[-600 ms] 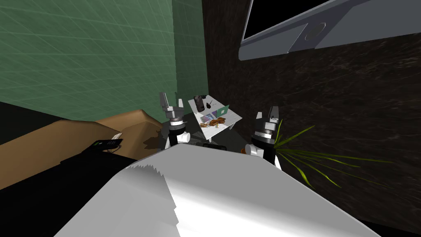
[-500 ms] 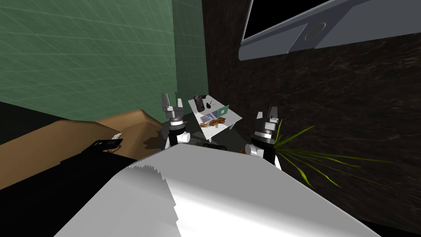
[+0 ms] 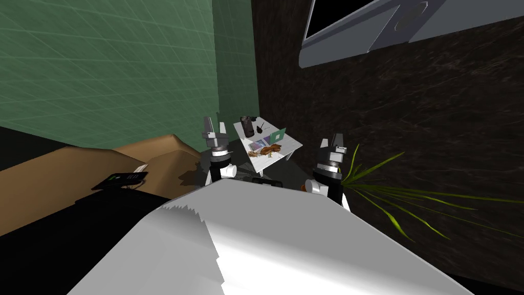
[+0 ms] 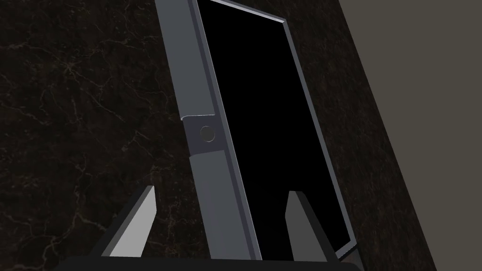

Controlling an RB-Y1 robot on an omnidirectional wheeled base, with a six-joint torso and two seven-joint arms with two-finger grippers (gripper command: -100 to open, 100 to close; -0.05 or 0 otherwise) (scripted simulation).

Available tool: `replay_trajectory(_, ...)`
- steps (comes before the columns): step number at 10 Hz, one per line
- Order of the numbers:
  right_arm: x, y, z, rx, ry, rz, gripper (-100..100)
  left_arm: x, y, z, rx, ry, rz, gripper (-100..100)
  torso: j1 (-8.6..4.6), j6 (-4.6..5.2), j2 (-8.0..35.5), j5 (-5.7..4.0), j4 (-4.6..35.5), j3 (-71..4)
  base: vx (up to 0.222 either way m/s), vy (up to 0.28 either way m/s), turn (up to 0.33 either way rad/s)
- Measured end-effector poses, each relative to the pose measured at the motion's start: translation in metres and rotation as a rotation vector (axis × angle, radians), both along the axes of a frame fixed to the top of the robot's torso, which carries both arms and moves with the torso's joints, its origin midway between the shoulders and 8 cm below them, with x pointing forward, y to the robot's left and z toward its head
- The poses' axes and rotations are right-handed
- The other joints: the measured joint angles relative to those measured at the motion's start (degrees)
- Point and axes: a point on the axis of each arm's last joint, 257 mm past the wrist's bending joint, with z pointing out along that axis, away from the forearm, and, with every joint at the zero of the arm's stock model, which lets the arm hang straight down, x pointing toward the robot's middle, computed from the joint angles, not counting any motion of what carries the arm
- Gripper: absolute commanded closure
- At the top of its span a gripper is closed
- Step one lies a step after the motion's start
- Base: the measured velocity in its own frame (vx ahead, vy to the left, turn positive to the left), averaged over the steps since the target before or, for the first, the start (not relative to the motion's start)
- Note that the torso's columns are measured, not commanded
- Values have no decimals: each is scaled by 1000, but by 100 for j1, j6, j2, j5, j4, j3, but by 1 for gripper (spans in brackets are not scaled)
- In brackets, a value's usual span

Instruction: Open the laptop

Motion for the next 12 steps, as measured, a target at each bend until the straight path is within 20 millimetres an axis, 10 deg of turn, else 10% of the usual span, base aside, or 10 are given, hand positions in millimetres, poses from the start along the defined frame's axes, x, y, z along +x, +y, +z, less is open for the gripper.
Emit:
replay_trajectory(3, 0, 0, 0, 0, 0, 0, 0, 0, 0, 0, 0, 0, 0, 0, 0, 0, 1270, 0, 1269, -2537, 0, 0, 0)
replay_trajectory(4, 0, 0, 0, 0, 0, 0, -100, 0, 0, 0, 0, 0, 0, 0, 0, 0, 1693, 0, 1692, -3383, -48, 46, 99)
replay_trajectory(12, 55, 32, -41, -175, 132, 115, -100, 0, 0, 0, 0, 0, 0, 0, 6, 0, 1952, 2, 1958, -3925, -73, 142, 122)
